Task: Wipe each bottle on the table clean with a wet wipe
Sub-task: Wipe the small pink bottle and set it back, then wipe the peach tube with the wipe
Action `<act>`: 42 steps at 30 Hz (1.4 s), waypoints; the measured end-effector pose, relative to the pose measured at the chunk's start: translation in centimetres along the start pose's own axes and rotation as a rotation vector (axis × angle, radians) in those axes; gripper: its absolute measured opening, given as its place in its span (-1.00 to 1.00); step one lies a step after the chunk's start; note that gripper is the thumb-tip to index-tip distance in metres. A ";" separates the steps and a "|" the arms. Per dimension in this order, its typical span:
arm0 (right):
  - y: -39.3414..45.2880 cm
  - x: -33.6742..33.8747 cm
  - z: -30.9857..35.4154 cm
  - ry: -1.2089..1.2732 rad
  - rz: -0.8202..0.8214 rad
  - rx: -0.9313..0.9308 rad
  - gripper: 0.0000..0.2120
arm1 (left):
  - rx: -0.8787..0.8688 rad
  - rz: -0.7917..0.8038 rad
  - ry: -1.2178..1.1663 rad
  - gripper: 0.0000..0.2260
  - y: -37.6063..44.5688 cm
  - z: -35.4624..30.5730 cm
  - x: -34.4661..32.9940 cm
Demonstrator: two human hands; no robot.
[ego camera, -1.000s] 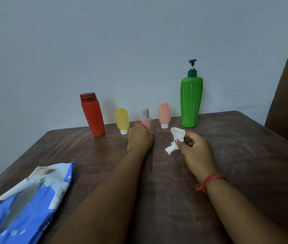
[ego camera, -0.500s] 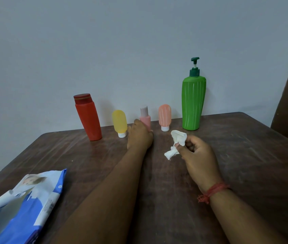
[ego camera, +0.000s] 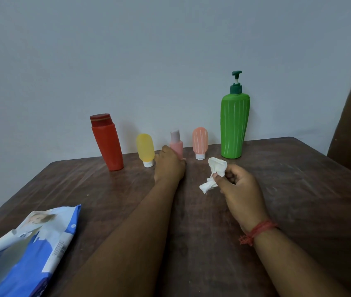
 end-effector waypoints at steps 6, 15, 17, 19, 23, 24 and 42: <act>0.0 0.0 -0.1 0.001 0.006 -0.003 -0.86 | 0.015 -0.008 0.001 -0.55 -0.1 -0.1 0.0; 0.0 0.0 0.0 0.014 -0.015 -0.023 -0.88 | 0.015 -0.062 -0.025 -0.44 -0.7 0.4 0.2; 0.0 0.0 0.0 0.023 -0.026 -0.030 -0.87 | -0.025 -0.092 -0.024 -0.49 -1.3 0.6 0.4; 0.2 0.0 0.0 0.042 -0.050 -0.053 -0.87 | -0.109 -0.149 -0.017 -0.58 -2.1 0.5 0.8; 0.9 0.4 -0.4 0.111 -0.195 -0.115 -0.91 | -0.342 -0.194 -0.018 -0.74 -3.5 -0.8 1.9; 1.2 0.8 -0.5 0.127 -0.250 -0.137 -0.91 | -0.425 -0.193 -0.014 -0.79 -3.7 -1.2 2.1; 4.4 3.9 -2.1 0.265 -0.623 -0.215 -0.82 | -0.978 0.042 0.536 -0.74 5.1 -9.3 3.1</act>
Point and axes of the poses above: each hand's wrist, its own y-axis towards the middle knuckle, its own x-axis out of the back of the hand, z = x × y, the point moved 1 cm from there along y, towards the middle knuckle, and after that the axes turned 14 degrees about -z, right-handed, at the moved point
